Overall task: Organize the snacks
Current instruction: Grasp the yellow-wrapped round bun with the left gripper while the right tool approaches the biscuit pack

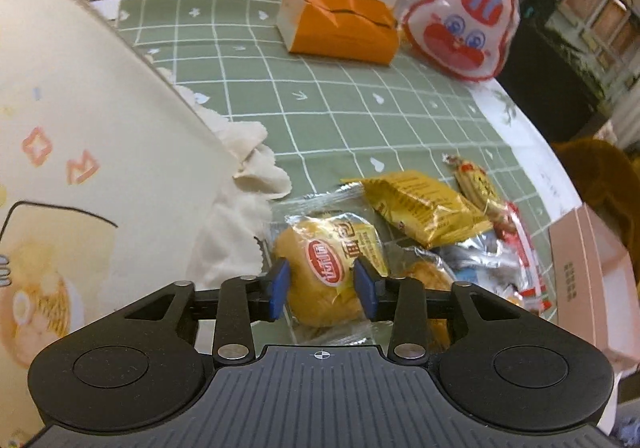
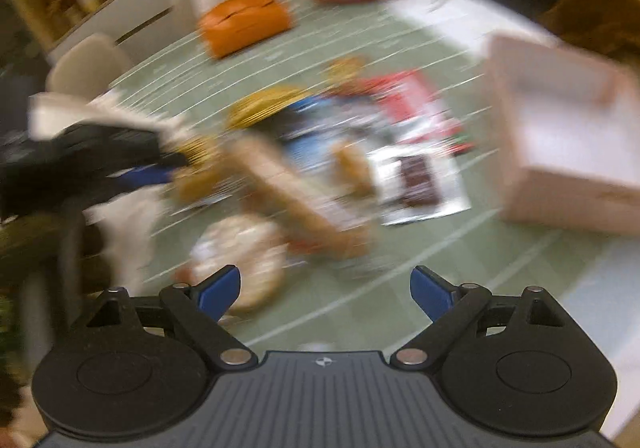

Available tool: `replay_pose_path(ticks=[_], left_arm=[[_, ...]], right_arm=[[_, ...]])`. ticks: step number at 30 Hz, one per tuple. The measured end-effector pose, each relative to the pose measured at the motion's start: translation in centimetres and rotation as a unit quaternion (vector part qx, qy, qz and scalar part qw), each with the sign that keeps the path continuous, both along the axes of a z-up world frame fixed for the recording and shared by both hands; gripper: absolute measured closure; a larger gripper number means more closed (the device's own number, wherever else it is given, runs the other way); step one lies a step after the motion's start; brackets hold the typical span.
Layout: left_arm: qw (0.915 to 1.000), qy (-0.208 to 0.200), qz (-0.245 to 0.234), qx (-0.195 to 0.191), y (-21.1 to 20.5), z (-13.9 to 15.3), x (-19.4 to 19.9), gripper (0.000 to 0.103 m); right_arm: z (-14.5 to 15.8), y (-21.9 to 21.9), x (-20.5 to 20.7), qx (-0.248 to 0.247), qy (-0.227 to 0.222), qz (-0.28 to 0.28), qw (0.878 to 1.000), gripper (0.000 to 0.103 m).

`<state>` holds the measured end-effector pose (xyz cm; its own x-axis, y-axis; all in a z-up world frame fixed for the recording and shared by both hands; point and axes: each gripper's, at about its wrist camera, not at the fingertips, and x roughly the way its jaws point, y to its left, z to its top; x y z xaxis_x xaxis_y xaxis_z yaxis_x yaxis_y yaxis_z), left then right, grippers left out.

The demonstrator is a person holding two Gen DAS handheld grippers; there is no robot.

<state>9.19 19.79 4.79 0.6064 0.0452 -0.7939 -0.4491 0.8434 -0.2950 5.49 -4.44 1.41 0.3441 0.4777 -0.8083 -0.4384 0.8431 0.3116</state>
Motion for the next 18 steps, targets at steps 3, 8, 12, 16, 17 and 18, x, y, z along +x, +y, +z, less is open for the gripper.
replay_pose_path(ticks=[3, 8, 12, 16, 17, 18], left_arm=[[0.9999, 0.0, -0.008, -0.009, 0.0, -0.1, -0.3, 0.06], [1.0, 0.002, -0.004, -0.005, 0.6, 0.0, -1.0, 0.06], [0.9998, 0.002, 0.008, -0.02, 1.5, -0.1, -1.3, 0.058], [0.9996, 0.002, 0.01, -0.025, 1.5, -0.2, -0.9, 0.058], [0.9996, 0.002, 0.01, -0.026, 1.4, -0.2, -0.7, 0.058], [0.9996, 0.003, 0.011, -0.027, 1.3, -0.2, -0.4, 0.058]], right_arm=[[-1.6, 3.2, -0.1, -0.001, 0.042, 0.012, 0.999, 0.011], [-3.6, 7.5, 0.7, -0.051, 0.034, -0.016, 0.998, 0.009], [-3.4, 8.8, 0.6, -0.088, -0.005, -0.019, 0.996, 0.009], [-3.2, 8.2, 1.1, -0.096, -0.021, -0.022, 0.995, 0.018], [-3.0, 7.9, 1.2, -0.096, -0.023, -0.022, 0.995, 0.019], [-2.9, 7.5, 1.5, -0.096, -0.024, -0.02, 0.995, 0.021]])
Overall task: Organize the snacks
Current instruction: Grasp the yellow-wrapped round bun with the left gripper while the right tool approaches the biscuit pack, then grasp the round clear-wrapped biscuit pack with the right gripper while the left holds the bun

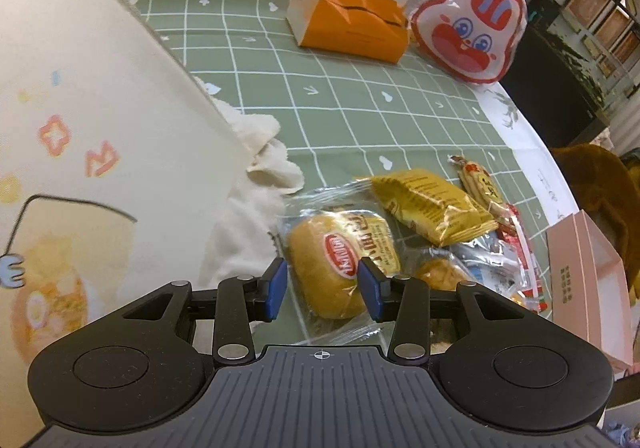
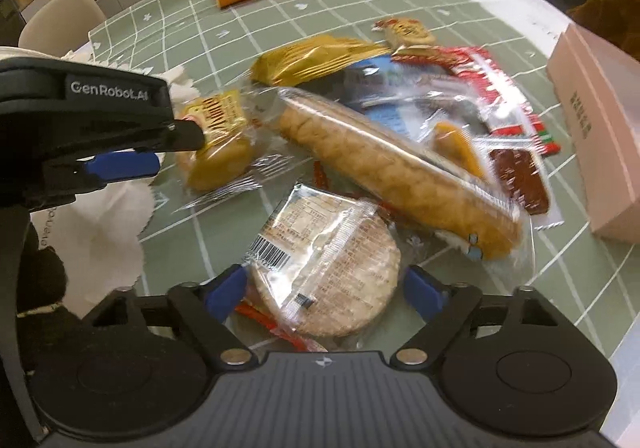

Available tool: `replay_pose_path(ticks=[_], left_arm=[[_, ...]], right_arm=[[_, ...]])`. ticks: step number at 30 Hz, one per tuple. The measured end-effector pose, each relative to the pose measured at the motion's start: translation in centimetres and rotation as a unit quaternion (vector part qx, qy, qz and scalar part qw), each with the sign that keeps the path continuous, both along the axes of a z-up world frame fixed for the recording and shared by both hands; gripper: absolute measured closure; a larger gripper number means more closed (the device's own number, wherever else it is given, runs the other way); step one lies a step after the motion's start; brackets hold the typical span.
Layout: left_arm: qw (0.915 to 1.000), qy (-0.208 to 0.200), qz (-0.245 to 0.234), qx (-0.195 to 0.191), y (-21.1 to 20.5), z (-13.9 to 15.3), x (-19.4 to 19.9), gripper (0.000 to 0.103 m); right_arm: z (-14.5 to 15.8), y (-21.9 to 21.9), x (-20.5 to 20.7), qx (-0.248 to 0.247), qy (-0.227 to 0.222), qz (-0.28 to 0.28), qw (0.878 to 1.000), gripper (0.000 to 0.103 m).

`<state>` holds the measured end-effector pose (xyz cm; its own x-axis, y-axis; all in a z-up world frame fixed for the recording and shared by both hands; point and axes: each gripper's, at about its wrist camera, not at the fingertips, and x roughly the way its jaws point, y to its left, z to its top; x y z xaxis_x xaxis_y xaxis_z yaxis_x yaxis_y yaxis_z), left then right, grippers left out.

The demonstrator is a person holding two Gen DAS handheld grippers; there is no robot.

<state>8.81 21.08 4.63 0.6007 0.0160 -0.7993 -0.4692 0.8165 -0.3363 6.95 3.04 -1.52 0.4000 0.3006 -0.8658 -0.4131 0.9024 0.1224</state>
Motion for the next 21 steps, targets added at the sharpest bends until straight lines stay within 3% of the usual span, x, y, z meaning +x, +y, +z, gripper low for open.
replay_pose_path(ticks=[4, 11, 17, 21], left_arm=[[1.0, 0.004, 0.003, 0.003, -0.4, -0.2, 1.6, 0.054], [0.9973, 0.01, -0.042, 0.059, -2.3, -0.4, 4.6, 0.045], [0.9967, 0.026, -0.016, 0.076, -2.7, -2.0, 7.0, 0.023], [0.9937, 0.034, -0.027, 0.103, -3.5, -2.2, 7.3, 0.025]], right_arm=[[-0.2, -2.7, -0.1, -0.004, -0.01, -0.004, 1.0, 0.021], [-0.5, -8.3, -0.7, -0.004, -0.025, -0.03, 0.999, 0.023], [-1.1, -11.3, -0.6, 0.0, -0.025, -0.057, 0.998, 0.021], [-1.4, -12.2, -0.9, -0.004, -0.03, -0.064, 0.998, 0.016]])
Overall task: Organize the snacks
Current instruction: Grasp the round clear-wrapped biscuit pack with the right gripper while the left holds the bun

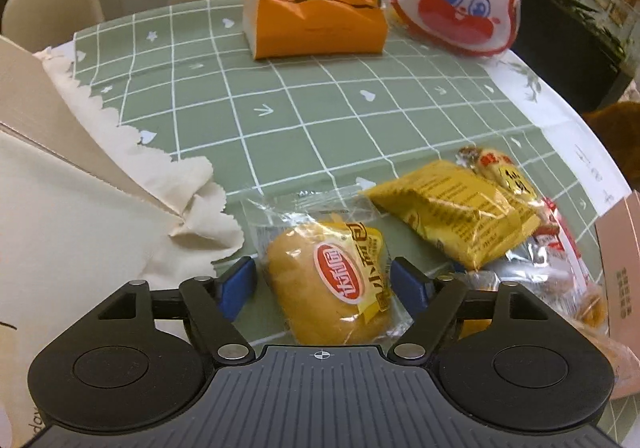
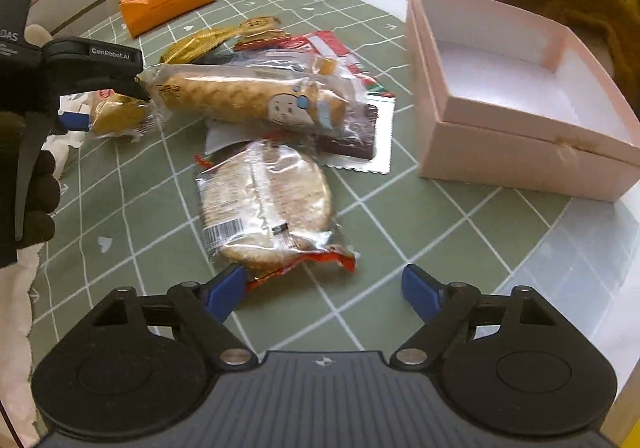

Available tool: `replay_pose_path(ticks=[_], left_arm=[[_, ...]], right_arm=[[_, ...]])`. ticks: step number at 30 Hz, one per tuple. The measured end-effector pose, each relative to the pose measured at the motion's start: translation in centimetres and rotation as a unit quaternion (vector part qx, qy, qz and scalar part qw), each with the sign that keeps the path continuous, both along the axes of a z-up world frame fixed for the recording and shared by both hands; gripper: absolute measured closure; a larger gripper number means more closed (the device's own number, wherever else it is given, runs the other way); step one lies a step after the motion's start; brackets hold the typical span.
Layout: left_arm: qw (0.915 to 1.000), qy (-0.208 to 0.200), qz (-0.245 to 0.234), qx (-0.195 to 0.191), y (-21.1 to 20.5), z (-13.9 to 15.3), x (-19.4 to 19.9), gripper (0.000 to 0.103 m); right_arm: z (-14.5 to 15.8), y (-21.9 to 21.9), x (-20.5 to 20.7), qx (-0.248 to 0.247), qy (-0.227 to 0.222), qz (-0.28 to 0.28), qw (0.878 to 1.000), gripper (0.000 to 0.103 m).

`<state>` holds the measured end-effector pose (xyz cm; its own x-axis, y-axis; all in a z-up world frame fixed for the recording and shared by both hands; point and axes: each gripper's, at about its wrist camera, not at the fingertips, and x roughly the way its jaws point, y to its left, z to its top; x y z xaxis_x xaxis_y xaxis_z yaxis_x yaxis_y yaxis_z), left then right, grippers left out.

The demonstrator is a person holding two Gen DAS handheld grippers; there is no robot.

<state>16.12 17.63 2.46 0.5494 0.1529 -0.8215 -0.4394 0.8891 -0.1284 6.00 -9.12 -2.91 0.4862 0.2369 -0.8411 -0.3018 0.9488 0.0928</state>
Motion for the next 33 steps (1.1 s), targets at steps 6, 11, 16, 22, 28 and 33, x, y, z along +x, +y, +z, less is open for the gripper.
replay_pose_path(ticks=[6, 11, 16, 22, 28, 33], left_arm=[[0.999, -0.009, -0.039, -0.019, -0.1, 0.3, -2.7, 0.042], [0.996, -0.008, -0.087, -0.018, -2.4, 0.3, -5.7, 0.043], [0.9916, -0.01, -0.124, -0.035, -5.0, 0.4, -8.6, 0.045], [0.9859, -0.009, -0.159, -0.052, -7.0, 0.4, -10.5, 0.045], [0.9799, -0.014, -0.18, -0.084, -7.6, 0.5, -11.4, 0.046], [0.974, -0.01, -0.207, -0.092, -9.2, 0.7, -11.7, 0.046]], right_arm=[[-0.6, -0.5, 0.2, -0.002, -0.003, -0.018, 1.0, 0.0], [-0.6, -0.5, 0.1, -0.003, -0.01, -0.018, 1.0, 0.0], [-0.7, -0.5, -0.2, -0.001, -0.014, -0.02, 1.0, 0.0], [-0.5, -0.3, 0.3, -0.006, -0.002, 0.0, 1.0, 0.0], [0.5, -0.3, 0.1, 0.008, -0.005, 0.028, 1.0, 0.036], [1.3, -0.5, -1.0, 0.007, -0.002, 0.04, 0.999, 0.067]])
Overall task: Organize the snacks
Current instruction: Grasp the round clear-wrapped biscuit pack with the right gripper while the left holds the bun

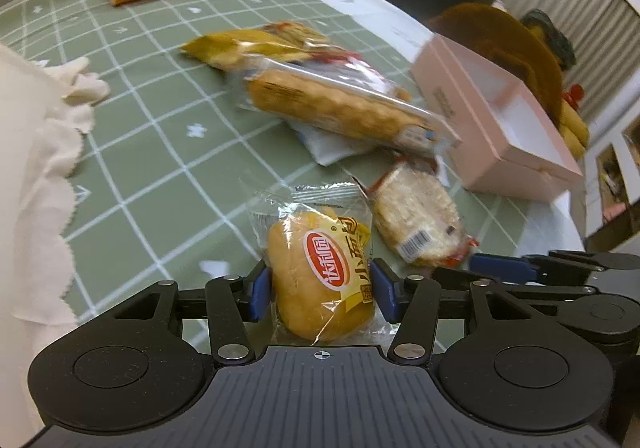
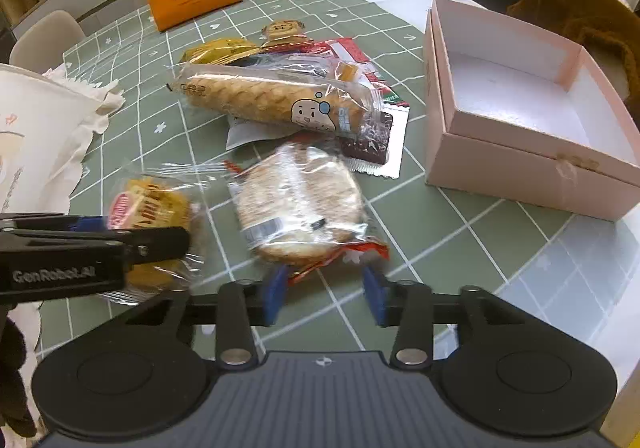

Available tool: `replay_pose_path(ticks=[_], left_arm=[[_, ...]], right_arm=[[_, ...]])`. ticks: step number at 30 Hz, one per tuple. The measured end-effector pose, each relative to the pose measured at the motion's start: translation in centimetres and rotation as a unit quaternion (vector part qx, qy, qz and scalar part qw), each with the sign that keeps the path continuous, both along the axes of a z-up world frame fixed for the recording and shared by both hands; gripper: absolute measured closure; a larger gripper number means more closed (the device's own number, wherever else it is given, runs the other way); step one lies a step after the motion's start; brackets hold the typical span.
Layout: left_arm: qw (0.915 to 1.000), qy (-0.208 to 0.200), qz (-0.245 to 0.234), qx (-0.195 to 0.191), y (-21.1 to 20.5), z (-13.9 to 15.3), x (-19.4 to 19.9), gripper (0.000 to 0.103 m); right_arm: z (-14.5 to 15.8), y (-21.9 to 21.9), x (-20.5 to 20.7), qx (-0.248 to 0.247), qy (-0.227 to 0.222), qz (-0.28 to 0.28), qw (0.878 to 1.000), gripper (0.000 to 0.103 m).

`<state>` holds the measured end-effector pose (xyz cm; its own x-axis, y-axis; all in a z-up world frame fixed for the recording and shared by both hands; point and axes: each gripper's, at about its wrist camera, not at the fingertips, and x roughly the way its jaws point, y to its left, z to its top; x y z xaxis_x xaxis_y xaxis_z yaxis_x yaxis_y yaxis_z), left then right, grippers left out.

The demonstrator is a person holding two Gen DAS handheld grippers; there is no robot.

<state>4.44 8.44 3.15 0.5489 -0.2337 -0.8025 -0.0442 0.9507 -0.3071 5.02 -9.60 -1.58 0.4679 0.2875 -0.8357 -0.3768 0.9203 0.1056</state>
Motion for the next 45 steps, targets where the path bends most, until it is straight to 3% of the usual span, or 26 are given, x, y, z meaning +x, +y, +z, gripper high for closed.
replay_pose_path(ticks=[2, 5, 6, 9, 10, 16, 21, 24, 26, 29, 38, 45], left_arm=[[0.9999, 0.001, -0.011, -0.002, -0.7, -0.1, -0.2, 0.046], [0.9998, 0.005, -0.015, 0.007, -1.4, -0.2, -0.4, 0.047], [0.9998, 0.005, -0.012, 0.013, -1.3, -0.2, -0.4, 0.047], [0.9997, 0.005, 0.008, 0.023, -0.6, 0.1, -0.2, 0.047], [0.9997, 0.003, 0.016, 0.02, -0.2, 0.3, -0.1, 0.047], [0.9981, 0.001, 0.061, 0.006, 2.0, 0.4, 0.3, 0.047], [0.9974, -0.001, 0.071, 0.012, 3.1, 0.7, 0.4, 0.047], [0.9973, -0.001, 0.072, 0.013, 3.5, 0.7, 0.6, 0.047], [0.9972, 0.001, 0.075, 0.01, 3.8, 0.6, 0.8, 0.047], [0.9969, 0.004, 0.077, 0.011, 4.1, 0.3, 0.9, 0.047], [0.9926, 0.004, 0.12, 0.02, 6.3, 0.5, 0.5, 0.047], [0.9946, 0.008, 0.099, 0.029, 5.4, 0.6, 0.2, 0.047]], right_arm=[[0.0, -0.5, -0.3, 0.004, 0.005, -0.003, 1.0, 0.073], [0.1, -0.8, -0.6, -0.001, 0.004, 0.003, 1.0, 0.073], [0.2, -1.0, -0.7, 0.001, 0.007, 0.007, 1.0, 0.068], [0.9, -1.1, -1.1, 0.004, -0.003, 0.021, 1.0, 0.033], [1.2, -1.1, -1.2, 0.0, -0.012, 0.025, 1.0, 0.03], [1.3, -0.1, 0.8, -0.011, -0.03, 0.037, 0.999, 0.028], [-0.3, 1.3, 2.6, 0.001, -0.004, 0.027, 1.0, 0.024], [0.4, 2.4, 1.5, 0.042, 0.021, 0.096, 0.994, 0.025], [1.1, 3.3, 0.6, 0.029, -0.002, 0.109, 0.994, 0.025], [1.3, 4.2, 0.9, -0.002, -0.034, 0.066, 0.997, 0.024], [0.0, 5.5, 5.5, 0.032, 0.034, -0.047, 0.998, 0.023], [-0.1, 5.7, 4.9, 0.005, 0.039, -0.017, 0.999, 0.025]])
